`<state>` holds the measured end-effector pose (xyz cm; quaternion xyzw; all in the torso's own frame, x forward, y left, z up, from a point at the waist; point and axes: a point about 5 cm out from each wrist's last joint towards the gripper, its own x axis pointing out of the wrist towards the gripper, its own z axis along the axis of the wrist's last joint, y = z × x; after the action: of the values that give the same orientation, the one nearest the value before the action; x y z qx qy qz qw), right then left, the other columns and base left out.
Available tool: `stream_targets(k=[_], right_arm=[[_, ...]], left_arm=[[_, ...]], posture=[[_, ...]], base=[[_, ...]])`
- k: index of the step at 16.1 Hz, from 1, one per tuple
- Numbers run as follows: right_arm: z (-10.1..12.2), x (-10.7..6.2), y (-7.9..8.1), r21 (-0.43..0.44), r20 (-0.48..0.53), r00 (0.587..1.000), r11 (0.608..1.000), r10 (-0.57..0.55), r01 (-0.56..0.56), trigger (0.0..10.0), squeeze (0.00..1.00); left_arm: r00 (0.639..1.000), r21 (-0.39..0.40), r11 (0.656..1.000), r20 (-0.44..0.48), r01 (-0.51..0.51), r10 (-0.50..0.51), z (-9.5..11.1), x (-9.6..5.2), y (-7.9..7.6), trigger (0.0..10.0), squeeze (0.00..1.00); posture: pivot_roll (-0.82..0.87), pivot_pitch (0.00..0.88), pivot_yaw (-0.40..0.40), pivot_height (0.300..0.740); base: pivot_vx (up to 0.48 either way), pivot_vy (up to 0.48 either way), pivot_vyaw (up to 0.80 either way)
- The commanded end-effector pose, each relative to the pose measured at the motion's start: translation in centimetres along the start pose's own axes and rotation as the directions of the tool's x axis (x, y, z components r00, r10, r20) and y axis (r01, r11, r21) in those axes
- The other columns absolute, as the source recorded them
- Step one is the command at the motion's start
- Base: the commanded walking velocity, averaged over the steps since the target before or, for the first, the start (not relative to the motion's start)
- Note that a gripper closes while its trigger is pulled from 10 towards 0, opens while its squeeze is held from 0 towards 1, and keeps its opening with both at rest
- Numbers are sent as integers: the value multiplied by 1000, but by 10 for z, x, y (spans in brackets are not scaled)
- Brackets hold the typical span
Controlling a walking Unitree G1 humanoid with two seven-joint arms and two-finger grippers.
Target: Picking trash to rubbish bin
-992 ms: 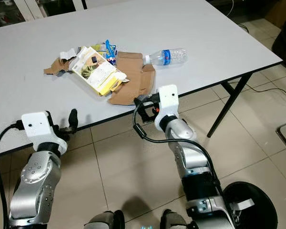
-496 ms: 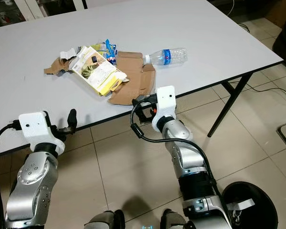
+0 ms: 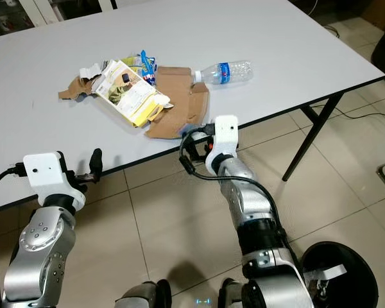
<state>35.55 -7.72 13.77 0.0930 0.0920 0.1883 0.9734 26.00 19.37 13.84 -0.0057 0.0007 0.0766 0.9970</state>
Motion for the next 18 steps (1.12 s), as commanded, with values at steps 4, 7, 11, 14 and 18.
stream_targets(k=[4, 7, 11, 14, 18], right_arm=[[7, 6, -1, 21, 25, 1000, 1000, 2, -2, 10000, 0], [8, 7, -1, 30, 30, 999, 999, 12, -12, 10000, 0], [10, -3, -13, 24, 39, 999, 1000, 15, -16, 10000, 0], [14, -17, -25, 8, 51, 999, 1000, -10, 10, 10000, 0], [24, -20, -22, 11, 86, 996, 1000, -1, 0, 10000, 0]], left_arm=[[1000, 11, 1000, -1, 0, 0, 2, -5, 4, 10000, 0], [1000, 9, 1000, -5, 6, -6, 2, -6, 3, 10000, 0], [1000, 9, 1000, -9, 10, -9, 2, -3, 4, 10000, 0], [1000, 0, 1000, -10, 21, -21, 2, -1, 1, 10000, 0], [999, -9, 999, -11, 30, -30, 1, 1, -2, 10000, 0]], posture=[[33, 211, 76, 740], [35, 207, 78, 740], [21, 205, 85, 740], [4, 202, 86, 740], [-1, 195, 87, 740]], base=[[0, 0, 0], [0, 0, 0], [0, 0, 0], [0, 0, 0], [0, 0, 0]])
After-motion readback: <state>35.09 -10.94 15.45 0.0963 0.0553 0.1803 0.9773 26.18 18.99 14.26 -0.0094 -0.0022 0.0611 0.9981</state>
